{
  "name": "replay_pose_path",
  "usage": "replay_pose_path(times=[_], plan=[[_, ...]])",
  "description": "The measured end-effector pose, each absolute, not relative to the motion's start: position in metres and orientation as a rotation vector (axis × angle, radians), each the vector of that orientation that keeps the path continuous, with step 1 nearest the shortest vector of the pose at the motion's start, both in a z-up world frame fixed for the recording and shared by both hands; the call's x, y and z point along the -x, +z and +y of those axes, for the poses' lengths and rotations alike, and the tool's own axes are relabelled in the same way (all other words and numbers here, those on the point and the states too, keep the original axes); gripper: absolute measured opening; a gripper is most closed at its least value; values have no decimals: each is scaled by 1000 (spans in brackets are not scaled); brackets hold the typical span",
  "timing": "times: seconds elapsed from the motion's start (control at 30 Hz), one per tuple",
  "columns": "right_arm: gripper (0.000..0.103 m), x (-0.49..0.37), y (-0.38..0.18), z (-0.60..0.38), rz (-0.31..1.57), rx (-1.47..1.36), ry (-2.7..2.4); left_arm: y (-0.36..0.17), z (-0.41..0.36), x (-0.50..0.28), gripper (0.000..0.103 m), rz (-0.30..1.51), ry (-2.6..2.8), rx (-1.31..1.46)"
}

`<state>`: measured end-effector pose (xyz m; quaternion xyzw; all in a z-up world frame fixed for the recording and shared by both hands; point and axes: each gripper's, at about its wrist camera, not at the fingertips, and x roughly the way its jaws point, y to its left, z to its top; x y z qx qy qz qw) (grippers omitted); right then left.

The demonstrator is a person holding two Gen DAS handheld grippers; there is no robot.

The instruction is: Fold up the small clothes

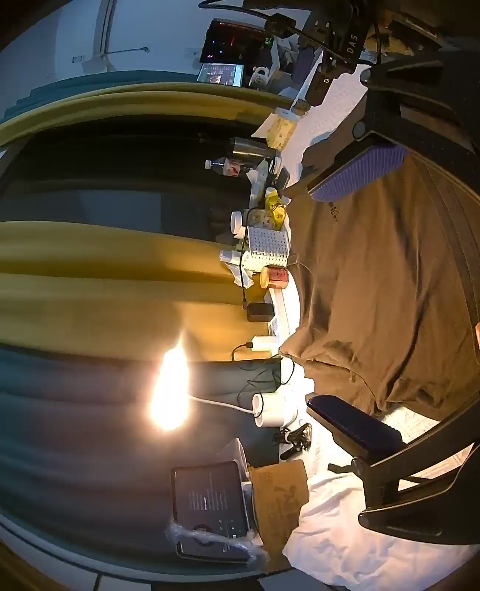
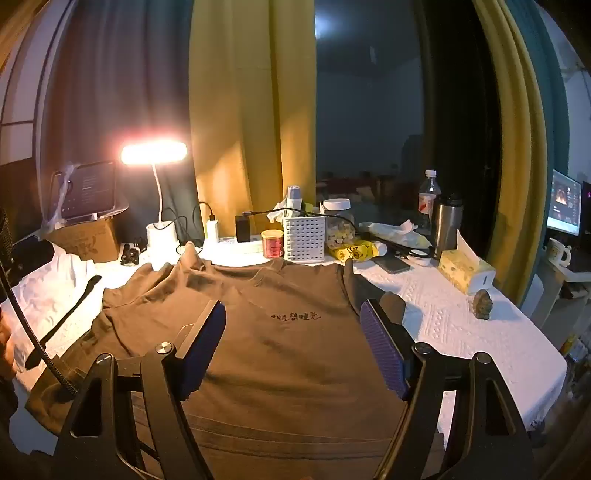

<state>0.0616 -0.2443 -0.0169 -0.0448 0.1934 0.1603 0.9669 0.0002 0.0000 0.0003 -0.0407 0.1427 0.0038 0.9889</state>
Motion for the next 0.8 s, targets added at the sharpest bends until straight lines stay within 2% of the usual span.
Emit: replay_pose_path(times=[0.8], plan=[[78, -59, -17, -250, 396, 84, 322, 7, 3, 2, 102, 278, -7, 112]])
